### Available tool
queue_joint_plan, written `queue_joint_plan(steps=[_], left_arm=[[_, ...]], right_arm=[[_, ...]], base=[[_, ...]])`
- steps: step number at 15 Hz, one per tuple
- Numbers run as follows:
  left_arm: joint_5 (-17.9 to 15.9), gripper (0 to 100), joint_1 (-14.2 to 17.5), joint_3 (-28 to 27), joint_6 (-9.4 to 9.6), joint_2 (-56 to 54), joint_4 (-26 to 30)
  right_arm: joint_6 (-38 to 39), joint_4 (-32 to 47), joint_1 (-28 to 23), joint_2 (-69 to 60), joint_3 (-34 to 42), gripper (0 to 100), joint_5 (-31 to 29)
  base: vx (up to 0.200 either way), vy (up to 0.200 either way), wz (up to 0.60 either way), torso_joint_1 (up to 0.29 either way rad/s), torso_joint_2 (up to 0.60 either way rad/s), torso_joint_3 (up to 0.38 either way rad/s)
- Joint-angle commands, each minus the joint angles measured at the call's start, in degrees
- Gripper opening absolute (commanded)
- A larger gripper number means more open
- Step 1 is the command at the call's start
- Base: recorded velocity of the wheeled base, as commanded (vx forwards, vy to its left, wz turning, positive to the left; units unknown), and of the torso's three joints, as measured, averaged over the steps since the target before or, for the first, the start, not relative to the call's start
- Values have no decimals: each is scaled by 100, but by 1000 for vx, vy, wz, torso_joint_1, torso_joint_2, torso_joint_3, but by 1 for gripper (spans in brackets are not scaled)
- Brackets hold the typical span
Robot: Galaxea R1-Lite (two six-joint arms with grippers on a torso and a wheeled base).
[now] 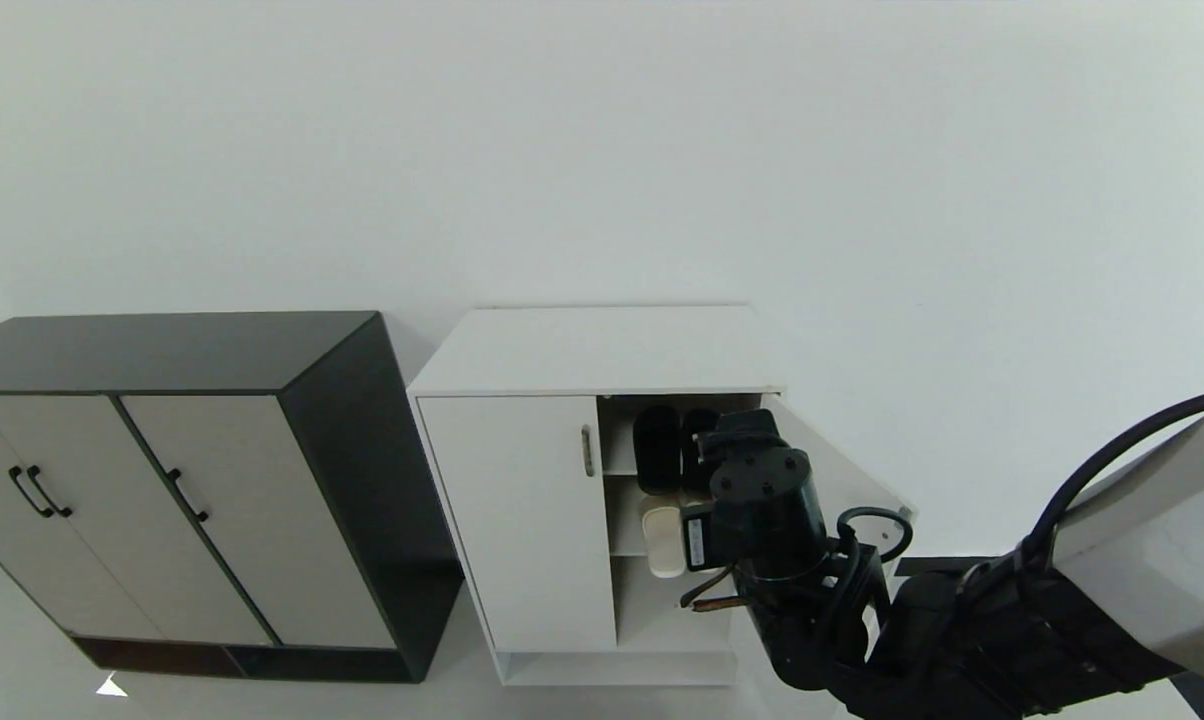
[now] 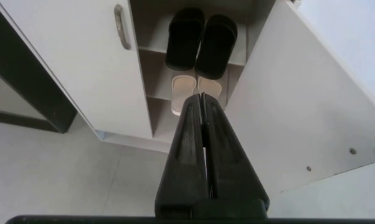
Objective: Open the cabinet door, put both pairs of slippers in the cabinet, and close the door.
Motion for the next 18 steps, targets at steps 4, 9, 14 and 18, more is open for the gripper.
queue_joint_plan(steps=[4, 9, 14, 18], left_arm=[[-1, 0, 1, 0, 0, 7, 0], [-1, 0, 1, 0, 0, 7, 0], [-1, 0, 1, 0, 0, 7, 0], [-1, 0, 1, 0, 0, 7, 0]], right_arm=[[-1, -9, 5, 17, 34, 0, 136], [-1, -97, 5, 44, 78, 0, 153], [-71, -105, -22, 114, 96, 0, 162], [-247, -404, -241, 237, 69, 0, 162]], base=[[0, 0, 0, 115, -259, -138], [0, 0, 0, 0, 0, 0], [0, 0, -480, 2, 1, 1], [0, 0, 0, 0, 0, 0]])
